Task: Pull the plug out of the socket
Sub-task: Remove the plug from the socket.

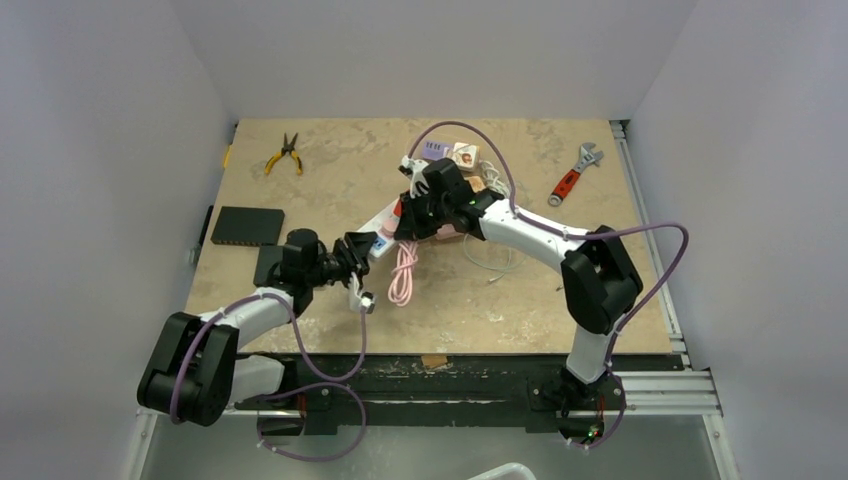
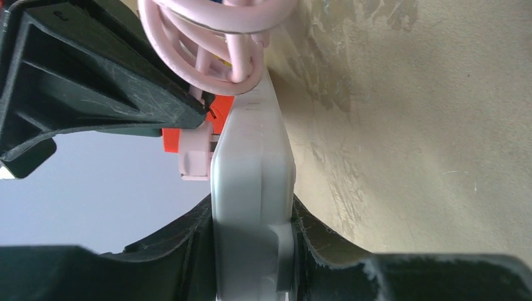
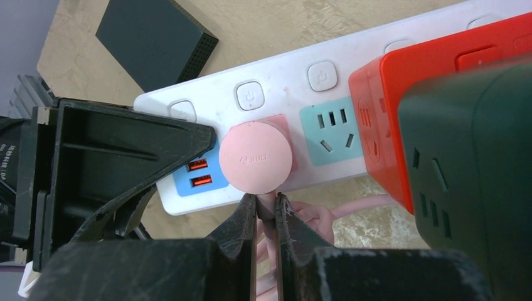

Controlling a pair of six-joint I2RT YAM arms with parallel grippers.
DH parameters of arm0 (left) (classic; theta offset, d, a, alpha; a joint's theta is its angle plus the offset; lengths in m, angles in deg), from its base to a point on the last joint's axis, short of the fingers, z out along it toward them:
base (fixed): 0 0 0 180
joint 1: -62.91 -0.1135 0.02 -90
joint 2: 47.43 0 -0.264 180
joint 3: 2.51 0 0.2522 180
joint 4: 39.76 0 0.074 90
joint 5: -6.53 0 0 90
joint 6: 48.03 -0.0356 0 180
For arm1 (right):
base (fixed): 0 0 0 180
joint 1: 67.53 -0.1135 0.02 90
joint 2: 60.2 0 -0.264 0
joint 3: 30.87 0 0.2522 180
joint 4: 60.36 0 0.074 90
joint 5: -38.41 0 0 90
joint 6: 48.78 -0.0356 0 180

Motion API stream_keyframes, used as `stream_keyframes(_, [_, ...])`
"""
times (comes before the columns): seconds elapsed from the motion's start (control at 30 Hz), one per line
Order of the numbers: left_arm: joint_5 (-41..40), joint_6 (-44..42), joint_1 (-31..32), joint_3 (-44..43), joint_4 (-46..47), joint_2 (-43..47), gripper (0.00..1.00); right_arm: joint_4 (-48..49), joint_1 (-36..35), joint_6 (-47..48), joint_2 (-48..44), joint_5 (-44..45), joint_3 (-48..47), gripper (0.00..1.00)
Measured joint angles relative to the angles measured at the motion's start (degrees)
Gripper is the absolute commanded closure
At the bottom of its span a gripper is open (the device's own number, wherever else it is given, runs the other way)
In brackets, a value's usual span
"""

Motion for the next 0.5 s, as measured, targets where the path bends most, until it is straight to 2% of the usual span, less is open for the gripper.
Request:
stream_keyframes(0.33, [-3.02,-5.51,0.5,-3.26,-8.41,0.7,1.0,1.25,3.08,0.0,-8.94,1.11,3.02,1.0])
stream_keyframes(0.5, [-4.46,-3.28,0.85,-5.27,-10.16,0.68,1.0,2.43,3.39,0.22,-10.08,1.22,5.03,1.0])
